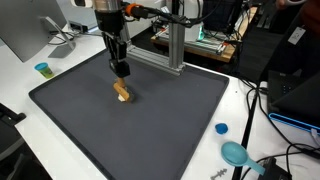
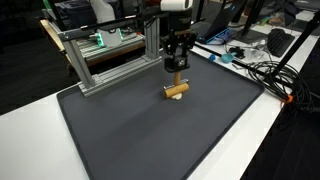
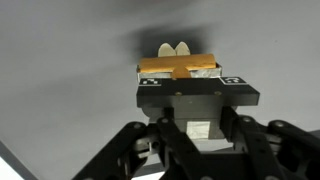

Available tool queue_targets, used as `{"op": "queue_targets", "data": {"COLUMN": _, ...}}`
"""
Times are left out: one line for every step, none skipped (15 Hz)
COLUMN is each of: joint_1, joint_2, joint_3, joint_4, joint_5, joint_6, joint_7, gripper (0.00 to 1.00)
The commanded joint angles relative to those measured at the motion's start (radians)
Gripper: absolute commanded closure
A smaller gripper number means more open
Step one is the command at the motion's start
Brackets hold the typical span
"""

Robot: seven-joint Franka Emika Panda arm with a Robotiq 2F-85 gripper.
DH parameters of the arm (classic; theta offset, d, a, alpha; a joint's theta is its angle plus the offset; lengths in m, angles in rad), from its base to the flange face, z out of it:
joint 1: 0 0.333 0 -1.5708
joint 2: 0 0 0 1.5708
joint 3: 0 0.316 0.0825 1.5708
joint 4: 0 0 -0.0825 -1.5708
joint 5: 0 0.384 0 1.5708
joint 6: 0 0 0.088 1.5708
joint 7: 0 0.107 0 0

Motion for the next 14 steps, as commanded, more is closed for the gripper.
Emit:
{"op": "queue_targets", "data": {"joint_1": 0.022, "joint_2": 0.078, "joint_3": -0.011, "joint_4": 0.062, "joint_5": -0.015, "joint_6": 0.007, "joint_7": 0.067, "gripper": 0.79}}
{"op": "queue_targets", "data": {"joint_1": 0.027, "joint_2": 0.086, "joint_3": -0.015, "joint_4": 0.073, "joint_5": -0.023, "joint_6": 0.001, "joint_7": 0.081, "gripper": 0.79}}
{"op": "queue_targets", "data": {"joint_1": 0.034, "joint_2": 0.097, "joint_3": -0.019, "joint_4": 0.083, "joint_5": -0.036, "joint_6": -0.009, "joint_7": 0.092, "gripper": 0.79}}
{"op": "queue_targets", "data": {"joint_1": 0.038, "joint_2": 0.106, "joint_3": -0.023, "joint_4": 0.091, "joint_5": -0.047, "joint_6": -0.019, "joint_7": 0.101, "gripper": 0.79}}
{"op": "queue_targets", "data": {"joint_1": 0.042, "joint_2": 0.117, "joint_3": -0.025, "joint_4": 0.099, "joint_5": -0.053, "joint_6": -0.022, "joint_7": 0.111, "gripper": 0.79}}
{"op": "queue_targets", "data": {"joint_1": 0.045, "joint_2": 0.128, "joint_3": -0.027, "joint_4": 0.106, "joint_5": -0.053, "joint_6": -0.024, "joint_7": 0.118, "gripper": 0.79}}
{"op": "queue_targets", "data": {"joint_1": 0.048, "joint_2": 0.139, "joint_3": -0.029, "joint_4": 0.115, "joint_5": -0.052, "joint_6": -0.028, "joint_7": 0.124, "gripper": 0.79}}
{"op": "queue_targets", "data": {"joint_1": 0.049, "joint_2": 0.149, "joint_3": -0.031, "joint_4": 0.125, "joint_5": -0.048, "joint_6": -0.031, "joint_7": 0.125, "gripper": 0.79}}
{"op": "queue_targets", "data": {"joint_1": 0.050, "joint_2": 0.158, "joint_3": -0.034, "joint_4": 0.136, "joint_5": -0.045, "joint_6": -0.035, "joint_7": 0.127, "gripper": 0.79}}
{"op": "queue_targets", "data": {"joint_1": 0.048, "joint_2": 0.165, "joint_3": -0.035, "joint_4": 0.150, "joint_5": -0.037, "joint_6": -0.038, "joint_7": 0.126, "gripper": 0.79}}
{"op": "queue_targets", "data": {"joint_1": 0.042, "joint_2": 0.168, "joint_3": -0.034, "joint_4": 0.162, "joint_5": -0.026, "joint_6": -0.039, "joint_7": 0.122, "gripper": 0.79}}
{"op": "queue_targets", "data": {"joint_1": 0.034, "joint_2": 0.167, "joint_3": -0.034, "joint_4": 0.177, "joint_5": -0.012, "joint_6": -0.040, "joint_7": 0.117, "gripper": 0.79}}
{"op": "queue_targets", "data": {"joint_1": 0.021, "joint_2": 0.153, "joint_3": -0.033, "joint_4": 0.190, "joint_5": 0.008, "joint_6": -0.038, "joint_7": 0.106, "gripper": 0.79}}
{"op": "queue_targets", "data": {"joint_1": 0.008, "joint_2": 0.129, "joint_3": -0.032, "joint_4": 0.190, "joint_5": 0.028, "joint_6": -0.038, "joint_7": 0.091, "gripper": 0.79}}
